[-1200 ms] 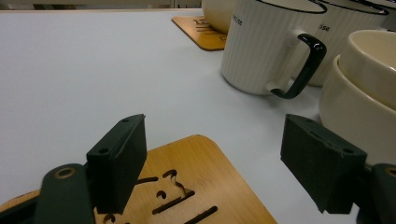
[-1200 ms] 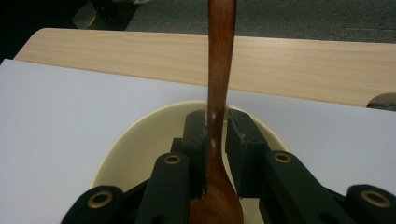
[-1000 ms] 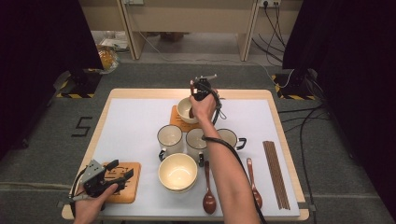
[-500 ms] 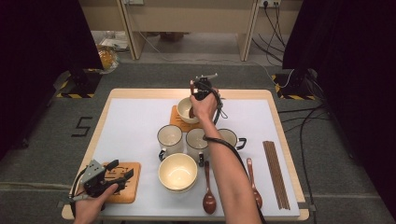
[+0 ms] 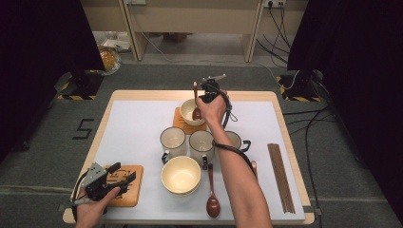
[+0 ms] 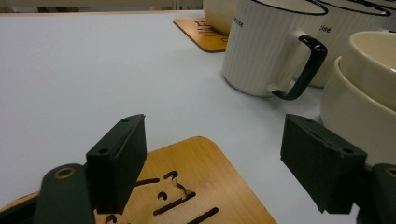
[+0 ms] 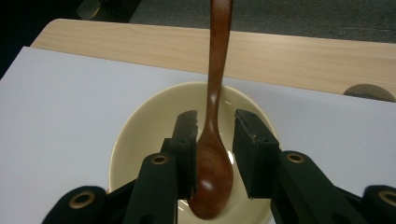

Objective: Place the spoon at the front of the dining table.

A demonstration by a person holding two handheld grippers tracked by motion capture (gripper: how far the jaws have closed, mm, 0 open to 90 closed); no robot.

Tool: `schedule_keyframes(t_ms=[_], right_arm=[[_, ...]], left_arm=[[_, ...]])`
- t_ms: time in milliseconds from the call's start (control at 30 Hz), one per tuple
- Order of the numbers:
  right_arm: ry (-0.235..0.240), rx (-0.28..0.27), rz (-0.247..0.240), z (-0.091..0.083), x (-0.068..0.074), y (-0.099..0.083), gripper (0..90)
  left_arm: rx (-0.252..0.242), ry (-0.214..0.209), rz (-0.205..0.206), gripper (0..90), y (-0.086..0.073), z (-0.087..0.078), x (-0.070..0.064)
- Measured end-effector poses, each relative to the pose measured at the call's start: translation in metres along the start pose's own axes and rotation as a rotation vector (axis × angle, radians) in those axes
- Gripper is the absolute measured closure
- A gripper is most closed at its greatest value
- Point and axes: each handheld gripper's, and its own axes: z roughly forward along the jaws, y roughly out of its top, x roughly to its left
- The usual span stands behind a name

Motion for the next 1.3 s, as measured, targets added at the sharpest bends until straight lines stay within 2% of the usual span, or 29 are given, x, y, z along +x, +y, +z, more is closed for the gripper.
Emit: schedule_keyframes(t_ms=[367, 900, 1300], right_arm=[[-0.01, 0.001, 0.007, -0.022, -0.009, -0.007, 68.2], [-0.018, 0.001, -0.009, -0.048, -0.019, -0.02, 66.1], [-0.019, -0.025, -0.019, -0.075, -0.035, -0.03, 64.4]], left_arm=[[-0.003, 0.003, 0.003, 22.1, 0.0, 0.0, -0.001], [-0.006, 0.006, 0.008, 22.2, 0.001, 0.0, -0.002], [-0.015, 0.006, 0.011, 22.2, 0.005, 0.002, -0.002]])
